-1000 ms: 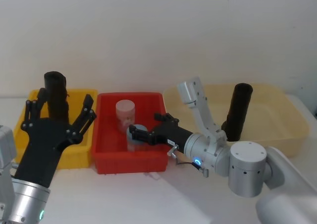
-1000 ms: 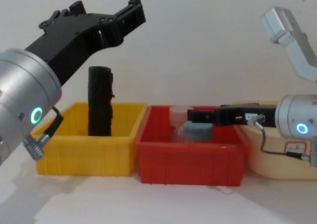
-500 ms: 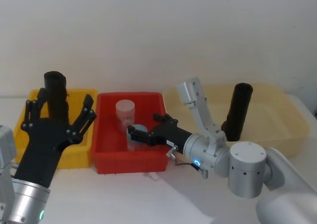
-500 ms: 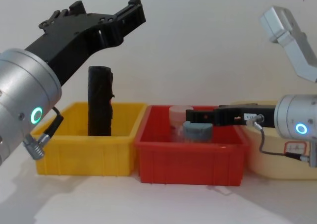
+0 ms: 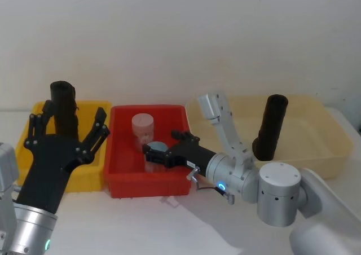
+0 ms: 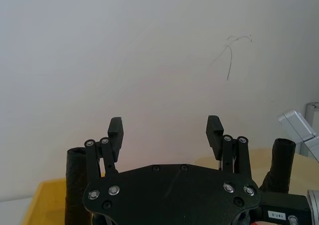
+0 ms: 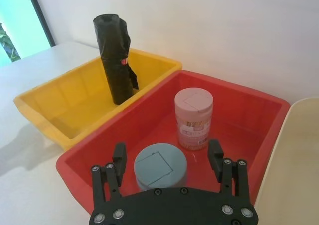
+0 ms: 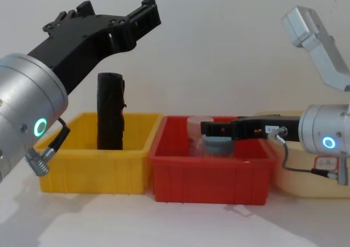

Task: Pick up the garbage bag with the one hand and transfer it to the other hand.

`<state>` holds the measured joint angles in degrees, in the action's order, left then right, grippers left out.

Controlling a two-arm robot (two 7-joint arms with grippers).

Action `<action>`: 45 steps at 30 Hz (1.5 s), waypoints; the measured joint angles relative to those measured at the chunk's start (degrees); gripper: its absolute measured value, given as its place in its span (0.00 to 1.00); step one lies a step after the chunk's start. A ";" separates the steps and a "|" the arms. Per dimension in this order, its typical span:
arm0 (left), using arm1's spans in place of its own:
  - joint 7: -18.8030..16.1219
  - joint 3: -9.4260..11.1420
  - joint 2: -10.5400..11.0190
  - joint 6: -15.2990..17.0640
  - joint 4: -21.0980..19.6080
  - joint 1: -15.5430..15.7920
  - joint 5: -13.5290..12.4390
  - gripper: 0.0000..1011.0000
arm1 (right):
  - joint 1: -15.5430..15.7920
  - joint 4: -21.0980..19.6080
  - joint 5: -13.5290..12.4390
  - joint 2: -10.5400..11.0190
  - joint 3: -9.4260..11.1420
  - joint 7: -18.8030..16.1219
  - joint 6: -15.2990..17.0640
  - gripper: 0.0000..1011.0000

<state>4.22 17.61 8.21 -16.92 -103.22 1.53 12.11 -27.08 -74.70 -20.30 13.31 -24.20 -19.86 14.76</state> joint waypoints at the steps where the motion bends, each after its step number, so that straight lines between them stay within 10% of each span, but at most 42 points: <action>1: 0.00 0.00 0.00 0.00 0.00 0.00 0.00 0.99 | 0.01 -0.01 0.00 -0.01 -0.04 0.01 0.01 0.99; 45: 0.00 0.00 0.00 0.00 0.00 0.00 0.00 0.99 | -0.90 3.04 2.06 -1.26 -1.11 0.04 0.64 0.92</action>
<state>4.22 17.61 8.21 -16.92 -103.22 1.53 12.11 -27.98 -71.65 -18.24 12.06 -25.32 -19.82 15.41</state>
